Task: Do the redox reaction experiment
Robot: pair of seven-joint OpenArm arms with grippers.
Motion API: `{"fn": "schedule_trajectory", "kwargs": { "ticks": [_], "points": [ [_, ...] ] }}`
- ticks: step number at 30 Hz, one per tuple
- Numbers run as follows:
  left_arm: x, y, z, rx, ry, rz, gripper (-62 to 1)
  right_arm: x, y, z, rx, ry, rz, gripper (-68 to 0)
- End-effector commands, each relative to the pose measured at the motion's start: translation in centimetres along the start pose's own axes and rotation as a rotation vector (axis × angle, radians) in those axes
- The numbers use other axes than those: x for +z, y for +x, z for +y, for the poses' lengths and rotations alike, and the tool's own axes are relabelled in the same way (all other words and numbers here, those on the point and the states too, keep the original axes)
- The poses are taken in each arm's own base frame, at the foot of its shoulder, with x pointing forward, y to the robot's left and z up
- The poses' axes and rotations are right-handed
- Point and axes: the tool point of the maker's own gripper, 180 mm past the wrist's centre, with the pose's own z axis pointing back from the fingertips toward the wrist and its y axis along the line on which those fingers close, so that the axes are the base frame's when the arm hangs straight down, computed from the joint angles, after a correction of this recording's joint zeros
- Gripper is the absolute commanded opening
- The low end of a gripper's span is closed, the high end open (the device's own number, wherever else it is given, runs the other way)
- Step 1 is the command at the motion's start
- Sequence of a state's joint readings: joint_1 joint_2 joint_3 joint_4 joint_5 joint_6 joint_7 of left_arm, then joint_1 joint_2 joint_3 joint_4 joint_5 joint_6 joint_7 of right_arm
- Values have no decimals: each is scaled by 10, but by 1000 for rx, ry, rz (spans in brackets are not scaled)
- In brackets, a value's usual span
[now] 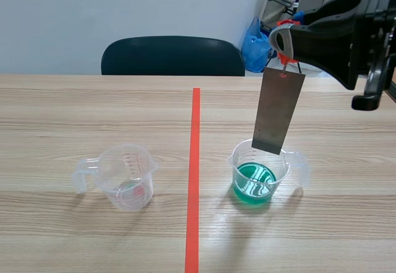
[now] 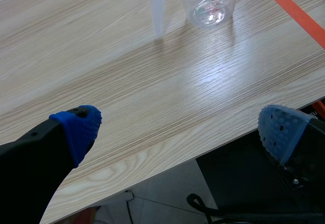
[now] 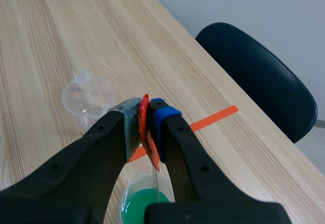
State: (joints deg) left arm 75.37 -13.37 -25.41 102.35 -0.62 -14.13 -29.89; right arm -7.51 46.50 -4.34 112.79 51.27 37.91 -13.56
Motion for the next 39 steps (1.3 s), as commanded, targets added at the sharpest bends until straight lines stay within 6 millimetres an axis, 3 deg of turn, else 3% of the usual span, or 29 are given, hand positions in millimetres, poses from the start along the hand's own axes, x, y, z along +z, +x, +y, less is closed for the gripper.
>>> {"fn": "schedule_trajectory", "kwargs": {
  "ticks": [1, 10, 14, 18, 19, 25, 27, 39],
  "points": [
    [-1, 6, -2, 10, -3, -25, 14, 1, 11, -3, 17, -5, -30, -669],
    [-1, 6, -2, 10, -3, -26, 14, 1, 11, -3, 17, -5, -30, -669],
    [-2, 19, -2, -4, -22, -94, 5, 1, 11, -3, 17, -5, -30, -669],
    [-10, 30, -2, -46, -88, -143, -316, 1, 11, -3, 17, -5, -30, -669],
    [-16, 36, -1, -61, -101, -173, -366, 1, 11, -3, 17, -5, -30, -669],
    [-58, 77, -17, -103, -285, -333, -523, 1, 11, -3, 17, -5, -30, -669],
    [-72, 90, -25, -91, -340, -366, -557, 1, 11, -3, 17, -5, -31, -669],
    [-148, 155, -72, -47, -540, -429, -569, 1, 12, -3, 16, -5, -32, -669]
  ]
}}
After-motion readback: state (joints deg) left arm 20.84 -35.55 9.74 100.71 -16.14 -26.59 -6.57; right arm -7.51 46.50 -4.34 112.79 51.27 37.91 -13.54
